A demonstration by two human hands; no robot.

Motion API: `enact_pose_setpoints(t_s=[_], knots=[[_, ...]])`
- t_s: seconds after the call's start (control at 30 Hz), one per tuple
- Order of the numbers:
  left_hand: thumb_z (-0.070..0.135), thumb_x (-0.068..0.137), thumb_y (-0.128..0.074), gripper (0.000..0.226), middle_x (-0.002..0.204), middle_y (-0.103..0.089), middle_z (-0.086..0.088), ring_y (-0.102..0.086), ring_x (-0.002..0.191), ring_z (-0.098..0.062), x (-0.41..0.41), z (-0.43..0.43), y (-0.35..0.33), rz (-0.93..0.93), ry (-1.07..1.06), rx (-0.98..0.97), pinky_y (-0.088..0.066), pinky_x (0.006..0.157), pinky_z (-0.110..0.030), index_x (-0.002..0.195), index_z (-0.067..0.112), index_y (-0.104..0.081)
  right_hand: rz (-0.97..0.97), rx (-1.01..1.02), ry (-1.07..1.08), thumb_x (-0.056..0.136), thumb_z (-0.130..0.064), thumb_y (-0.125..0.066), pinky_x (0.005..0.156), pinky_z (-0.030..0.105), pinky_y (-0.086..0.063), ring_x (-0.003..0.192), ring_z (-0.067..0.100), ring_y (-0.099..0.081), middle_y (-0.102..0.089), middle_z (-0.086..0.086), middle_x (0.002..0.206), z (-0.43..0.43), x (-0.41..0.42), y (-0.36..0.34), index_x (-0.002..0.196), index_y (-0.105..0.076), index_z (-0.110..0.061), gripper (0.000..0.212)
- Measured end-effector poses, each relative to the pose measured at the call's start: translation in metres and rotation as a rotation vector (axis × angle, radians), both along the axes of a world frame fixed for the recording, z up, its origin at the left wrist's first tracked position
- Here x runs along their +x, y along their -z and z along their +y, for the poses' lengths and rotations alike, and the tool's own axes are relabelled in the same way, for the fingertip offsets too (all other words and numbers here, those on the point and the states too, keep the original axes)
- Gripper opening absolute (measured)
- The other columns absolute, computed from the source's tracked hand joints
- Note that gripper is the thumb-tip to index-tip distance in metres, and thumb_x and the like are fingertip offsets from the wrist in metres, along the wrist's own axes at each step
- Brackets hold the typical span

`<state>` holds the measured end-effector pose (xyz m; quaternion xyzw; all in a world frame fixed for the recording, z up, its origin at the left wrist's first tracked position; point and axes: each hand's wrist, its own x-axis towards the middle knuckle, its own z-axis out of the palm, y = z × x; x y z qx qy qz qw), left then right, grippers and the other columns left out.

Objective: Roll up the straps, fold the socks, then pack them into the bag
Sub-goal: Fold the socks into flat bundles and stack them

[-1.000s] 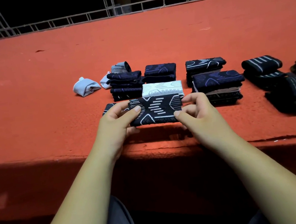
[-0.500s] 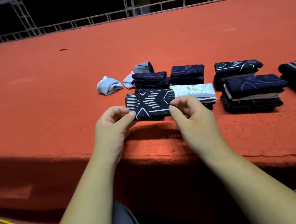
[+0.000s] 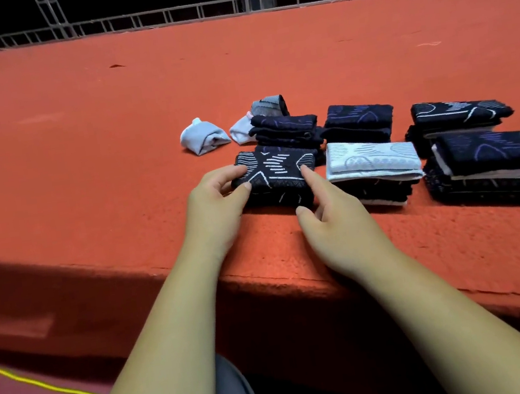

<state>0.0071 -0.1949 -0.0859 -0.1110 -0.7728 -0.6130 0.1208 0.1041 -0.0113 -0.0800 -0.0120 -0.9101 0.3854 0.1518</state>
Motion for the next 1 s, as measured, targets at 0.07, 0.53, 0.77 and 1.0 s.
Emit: enact_pose_setpoints(t_s=[0.07,0.53,0.77,1.0], knots=[[0.011,0.094,-0.075,0.029,0.126,-0.073,0.006,-0.070,0.114,-0.006,-0.002,0.001,0.003,-0.009,-0.007,-0.061,-0.053,0.109,-0.036,0.120,0.023,-0.078,-0.033,0.056,0.003,0.103,-0.022,-0.057,0.120,0.023,-0.031,0.146,0.019,-0.048,-0.051,0.006,0.160,-0.001,-0.003,0.002,0.166,-0.033,-0.022,0.067],[0.010,0.095,-0.074,0.039,0.121,-0.075,0.015,-0.066,0.113,-0.002,-0.008,-0.002,0.009,-0.055,0.070,-0.202,-0.043,0.098,-0.009,0.127,0.030,-0.076,-0.055,0.194,0.067,0.101,-0.024,-0.057,0.122,0.024,-0.027,0.148,0.026,-0.047,-0.018,0.009,0.176,-0.007,0.000,0.004,0.164,-0.037,-0.018,0.066],[0.005,0.093,-0.073,0.039,0.118,-0.077,0.007,-0.071,0.109,-0.004,-0.012,-0.001,0.012,-0.115,0.042,-0.008,-0.054,0.108,-0.037,0.128,0.022,-0.071,0.002,0.288,0.012,0.099,-0.023,-0.059,0.119,0.030,-0.038,0.144,0.012,-0.049,-0.011,-0.011,0.178,-0.009,0.002,0.005,0.165,-0.035,-0.024,0.070],[0.012,0.100,-0.060,0.031,0.112,-0.079,0.012,-0.072,0.105,-0.008,-0.010,-0.004,0.004,-0.181,0.033,-0.025,-0.054,0.105,-0.034,0.119,0.026,-0.080,-0.002,0.356,0.024,0.101,-0.021,-0.059,0.119,0.009,-0.008,0.157,0.002,-0.024,-0.029,-0.009,0.173,-0.009,-0.001,0.008,0.163,-0.040,-0.021,0.065]])
